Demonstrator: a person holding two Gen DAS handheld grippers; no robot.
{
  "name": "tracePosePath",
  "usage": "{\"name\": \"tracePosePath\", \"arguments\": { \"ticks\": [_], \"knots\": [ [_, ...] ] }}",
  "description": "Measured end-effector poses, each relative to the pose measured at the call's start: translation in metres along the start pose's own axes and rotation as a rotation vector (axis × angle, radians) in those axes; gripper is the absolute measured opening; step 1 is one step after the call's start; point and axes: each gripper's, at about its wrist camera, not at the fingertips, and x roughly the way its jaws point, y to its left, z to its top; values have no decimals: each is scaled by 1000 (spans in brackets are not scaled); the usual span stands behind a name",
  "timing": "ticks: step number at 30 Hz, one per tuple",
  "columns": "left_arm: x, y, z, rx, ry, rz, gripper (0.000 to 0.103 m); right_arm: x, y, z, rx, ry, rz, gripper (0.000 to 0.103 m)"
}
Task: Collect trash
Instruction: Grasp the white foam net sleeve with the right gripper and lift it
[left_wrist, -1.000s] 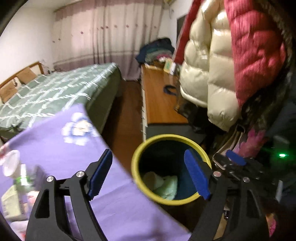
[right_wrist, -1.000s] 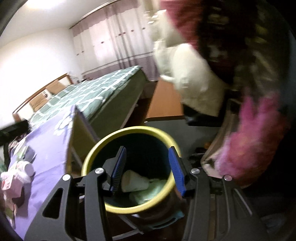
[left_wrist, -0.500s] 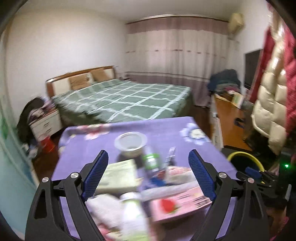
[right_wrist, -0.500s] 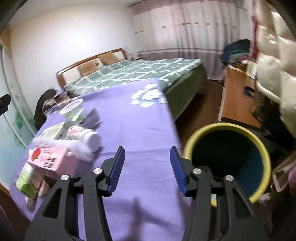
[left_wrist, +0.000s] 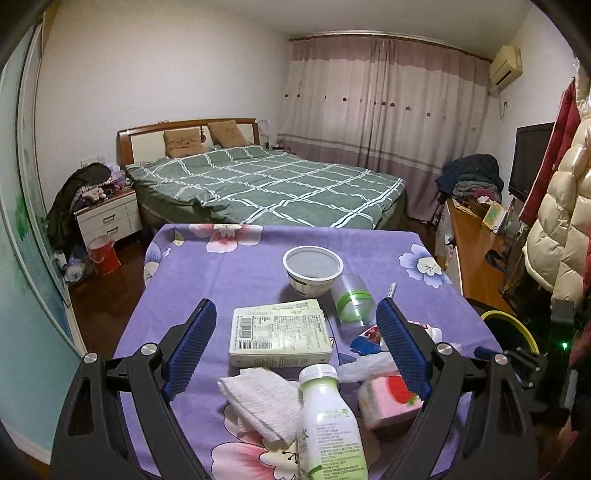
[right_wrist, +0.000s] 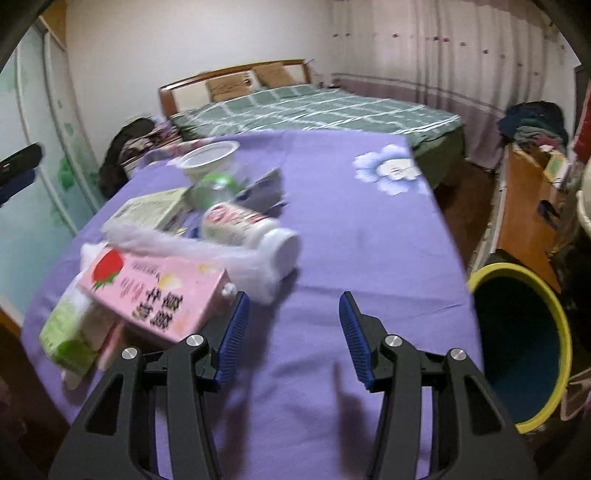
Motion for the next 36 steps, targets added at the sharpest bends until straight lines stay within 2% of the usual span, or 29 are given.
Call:
{"name": "tracePosePath", "arguments": {
  "ticks": [4,6,9,16,19,20,22,30,36],
  "knots": [
    [0,-4,-2,9,4,-6,87,-3,14,-3,-30,8,78,49],
    [-2,-7,-2,13,3,-9,87,-2,9,0,-22,-12,34,49],
    [-2,-7,-2,13,0,-10,88,4,1,6,-12,-3,26,49],
    [-2,-10,0,19,5,-18,88,16,11,17,-94,-1,95,49],
    [-2,-12,1,23,2,-20,89,20,11,21,-93,-4,124,49],
    [-2,-13,1,23,2,-21,89,20,11,22,-92,-5,136,46],
    [-2,-13,1,23,3,-19,89,20,13,22,-89,-11,160,15],
    [-2,-14,1,23,5,-23,89,-5,13,18,-78,-61,186,12],
    [1,-18,0,30,9,-32,89,-39,2,17,-34,-136,196,12]
  ]
}}
